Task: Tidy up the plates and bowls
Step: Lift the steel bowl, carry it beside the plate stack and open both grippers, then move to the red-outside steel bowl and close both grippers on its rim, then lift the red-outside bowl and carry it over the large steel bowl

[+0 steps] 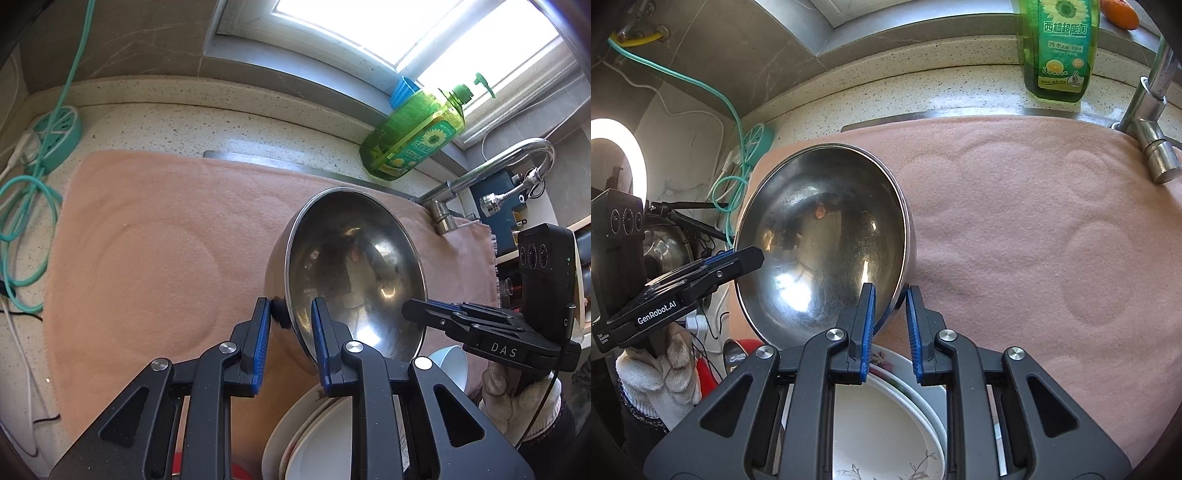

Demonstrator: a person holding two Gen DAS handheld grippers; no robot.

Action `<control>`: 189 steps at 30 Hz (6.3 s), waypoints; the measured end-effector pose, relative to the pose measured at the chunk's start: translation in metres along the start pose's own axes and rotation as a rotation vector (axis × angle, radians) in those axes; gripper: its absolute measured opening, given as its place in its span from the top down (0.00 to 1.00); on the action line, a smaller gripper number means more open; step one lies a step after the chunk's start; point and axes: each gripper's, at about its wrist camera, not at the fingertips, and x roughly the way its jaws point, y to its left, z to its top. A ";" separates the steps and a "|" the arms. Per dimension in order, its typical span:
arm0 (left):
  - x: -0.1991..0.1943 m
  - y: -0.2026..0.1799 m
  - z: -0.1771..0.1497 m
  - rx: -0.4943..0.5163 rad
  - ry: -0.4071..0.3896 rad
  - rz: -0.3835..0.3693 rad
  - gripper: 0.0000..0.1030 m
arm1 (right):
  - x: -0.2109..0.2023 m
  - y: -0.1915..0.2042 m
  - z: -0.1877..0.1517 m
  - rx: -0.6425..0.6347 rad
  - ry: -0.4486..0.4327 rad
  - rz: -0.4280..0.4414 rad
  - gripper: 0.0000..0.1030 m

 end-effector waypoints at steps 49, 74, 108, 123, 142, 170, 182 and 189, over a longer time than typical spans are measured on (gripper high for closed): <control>-0.013 0.029 -0.023 -0.055 -0.028 0.061 0.61 | -0.012 0.027 0.001 -0.081 -0.097 -0.068 0.28; -0.109 0.061 -0.112 -0.186 -0.236 0.066 0.50 | -0.060 0.094 -0.060 -0.238 -0.182 0.049 0.21; -0.088 0.092 -0.219 -0.423 -0.213 0.051 0.53 | 0.052 0.178 -0.114 -0.578 0.074 0.019 0.39; -0.073 0.097 -0.218 -0.416 -0.177 0.033 0.81 | 0.075 0.172 -0.111 -0.548 0.144 0.022 0.73; -0.073 0.099 -0.213 -0.407 -0.181 0.052 0.86 | 0.078 0.164 -0.106 -0.493 0.160 0.045 0.89; -0.109 0.045 -0.116 -0.182 -0.295 0.006 0.86 | -0.018 0.136 -0.049 -0.331 -0.078 0.074 0.89; -0.076 0.016 -0.050 -0.067 -0.250 -0.015 0.86 | -0.017 0.090 -0.013 -0.230 -0.109 0.007 0.89; -0.040 0.012 -0.029 -0.047 -0.170 -0.011 0.86 | 0.000 0.068 0.001 -0.192 -0.090 -0.039 0.89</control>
